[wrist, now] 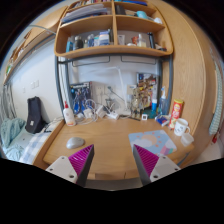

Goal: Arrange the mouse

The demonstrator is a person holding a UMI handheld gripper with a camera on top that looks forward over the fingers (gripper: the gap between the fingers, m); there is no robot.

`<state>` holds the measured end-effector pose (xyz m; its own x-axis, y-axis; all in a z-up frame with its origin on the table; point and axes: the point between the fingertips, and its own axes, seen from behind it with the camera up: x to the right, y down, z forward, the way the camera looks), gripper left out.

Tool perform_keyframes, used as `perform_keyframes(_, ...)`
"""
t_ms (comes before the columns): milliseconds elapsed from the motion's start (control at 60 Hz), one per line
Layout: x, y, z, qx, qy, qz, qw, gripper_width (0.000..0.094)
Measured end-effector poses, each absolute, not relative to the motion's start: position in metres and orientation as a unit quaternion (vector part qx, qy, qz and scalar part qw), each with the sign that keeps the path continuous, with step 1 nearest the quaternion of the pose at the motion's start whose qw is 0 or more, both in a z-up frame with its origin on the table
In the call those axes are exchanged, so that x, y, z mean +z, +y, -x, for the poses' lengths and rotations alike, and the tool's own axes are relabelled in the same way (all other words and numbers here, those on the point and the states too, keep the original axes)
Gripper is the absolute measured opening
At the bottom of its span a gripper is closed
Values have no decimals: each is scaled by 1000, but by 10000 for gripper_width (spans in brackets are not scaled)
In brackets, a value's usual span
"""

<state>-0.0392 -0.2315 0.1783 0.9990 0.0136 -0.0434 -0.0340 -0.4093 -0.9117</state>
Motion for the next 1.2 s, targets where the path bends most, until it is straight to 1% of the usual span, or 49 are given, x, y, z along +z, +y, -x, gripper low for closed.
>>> perform_keyframes(167,115,-226,112,33,4,865,501,781)
perform_keyframes(333,61,-198,185,31,-10,885,465,781)
perform_keyframes(483,31,-160,233,22,-14,895,445,792)
perform_keyframes(600,10,-130,252,5,-14,902,432,794)
perform_keyframes(717,-5,-100,262,-4,-14,906,422,790)
perform_keyframes(867,-14,-68,276,-5,-18,909,416,792)
perform_keyframes(933,-15,-52,284,-1,-11,908,418,777)
perform_keyframes(1200,-15,-11,309,5,-11,908,419,780)
